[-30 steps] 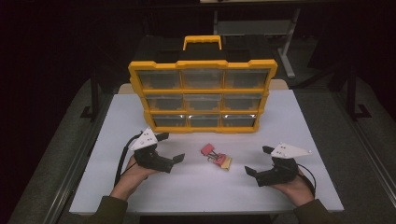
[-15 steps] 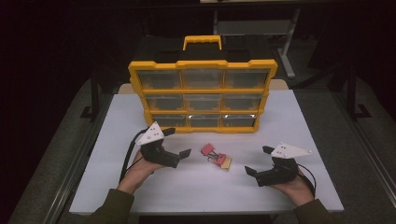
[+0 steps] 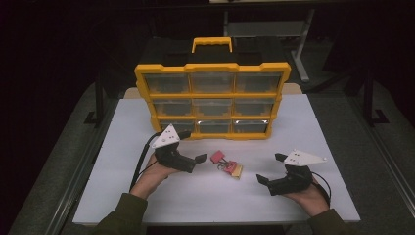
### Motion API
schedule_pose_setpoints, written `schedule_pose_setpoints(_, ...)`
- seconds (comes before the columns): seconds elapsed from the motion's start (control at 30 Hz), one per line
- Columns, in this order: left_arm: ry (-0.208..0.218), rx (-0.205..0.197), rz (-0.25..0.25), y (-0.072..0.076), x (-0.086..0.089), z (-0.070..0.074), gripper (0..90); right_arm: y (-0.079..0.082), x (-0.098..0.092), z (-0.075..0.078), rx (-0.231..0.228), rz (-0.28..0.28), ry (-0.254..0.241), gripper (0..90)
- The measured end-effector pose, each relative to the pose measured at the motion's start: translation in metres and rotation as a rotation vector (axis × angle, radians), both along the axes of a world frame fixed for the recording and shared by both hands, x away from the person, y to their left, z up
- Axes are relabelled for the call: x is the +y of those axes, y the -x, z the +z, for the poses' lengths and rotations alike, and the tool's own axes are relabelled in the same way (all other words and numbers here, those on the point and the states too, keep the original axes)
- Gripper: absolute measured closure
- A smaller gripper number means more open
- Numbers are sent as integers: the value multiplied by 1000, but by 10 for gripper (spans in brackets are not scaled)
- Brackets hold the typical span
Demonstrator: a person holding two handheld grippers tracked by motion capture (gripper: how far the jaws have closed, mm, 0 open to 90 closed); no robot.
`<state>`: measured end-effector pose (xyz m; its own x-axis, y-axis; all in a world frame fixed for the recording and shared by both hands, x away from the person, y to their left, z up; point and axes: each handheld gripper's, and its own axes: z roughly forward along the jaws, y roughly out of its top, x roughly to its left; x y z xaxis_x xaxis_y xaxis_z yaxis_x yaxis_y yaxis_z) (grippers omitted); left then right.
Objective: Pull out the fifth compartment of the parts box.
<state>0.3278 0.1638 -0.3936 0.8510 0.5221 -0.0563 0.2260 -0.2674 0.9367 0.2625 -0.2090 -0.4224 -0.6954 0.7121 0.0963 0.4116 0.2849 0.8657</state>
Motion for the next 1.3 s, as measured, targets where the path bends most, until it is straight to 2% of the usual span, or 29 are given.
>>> schedule_pose_setpoints(0.33,2,-23,-9,-6,-11,4,0,0,0,0,1,-2,-3,0)
schedule_pose_setpoints(0.47,17,-16,-15,-7,-17,4,0,0,0,0,1,0,-7,0)
schedule_pose_setpoints(0.87,-1,-19,-33,-13,-30,2,0,0,1,0,0,1,-8,0)
schedule_pose_setpoints(1.3,21,-18,-46,-18,-38,-3,0,0,0,0,-3,3,-16,0)
